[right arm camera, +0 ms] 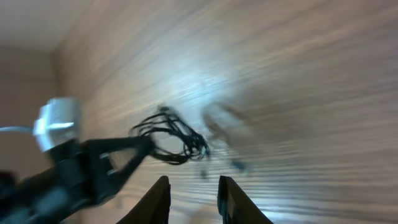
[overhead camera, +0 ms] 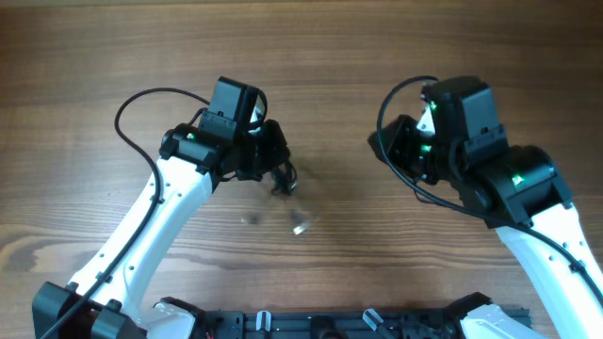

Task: Untangle cables

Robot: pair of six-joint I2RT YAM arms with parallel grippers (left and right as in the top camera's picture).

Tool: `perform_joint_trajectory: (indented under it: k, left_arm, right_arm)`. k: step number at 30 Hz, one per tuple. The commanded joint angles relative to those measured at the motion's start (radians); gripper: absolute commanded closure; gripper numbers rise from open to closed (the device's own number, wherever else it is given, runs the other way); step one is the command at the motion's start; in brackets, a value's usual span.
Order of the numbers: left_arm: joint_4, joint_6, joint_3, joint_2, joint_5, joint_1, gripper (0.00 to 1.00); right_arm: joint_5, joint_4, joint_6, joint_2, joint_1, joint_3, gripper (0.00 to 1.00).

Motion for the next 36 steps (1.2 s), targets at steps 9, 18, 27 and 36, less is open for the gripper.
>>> perform_joint_trajectory:
  k: [9, 18, 27, 36]
  left_arm:
    - [0.250, 0.115, -0.010, 0.006, 0.436, 0.003, 0.96]
    - [0.350, 0.115, -0.010, 0.006, 0.634, 0.003, 0.96]
    - [0.417, 0.083, -0.010, 0.005, 0.764, 0.003, 0.96]
    - [0.446, 0.065, -0.010, 0.005, 0.734, 0.003, 0.96]
  right_arm:
    - [-0.069, -0.010, -0.110, 0.044, 0.000, 0.021, 0.24]
    - [-0.071, -0.045, -0.150, 0.184, 0.000, 0.021, 0.24]
    - [-0.079, -0.032, -0.148, 0.259, 0.000, 0.021, 0.37]
    - [-0.122, -0.031, -0.149, 0.287, 0.000, 0.022, 0.96]
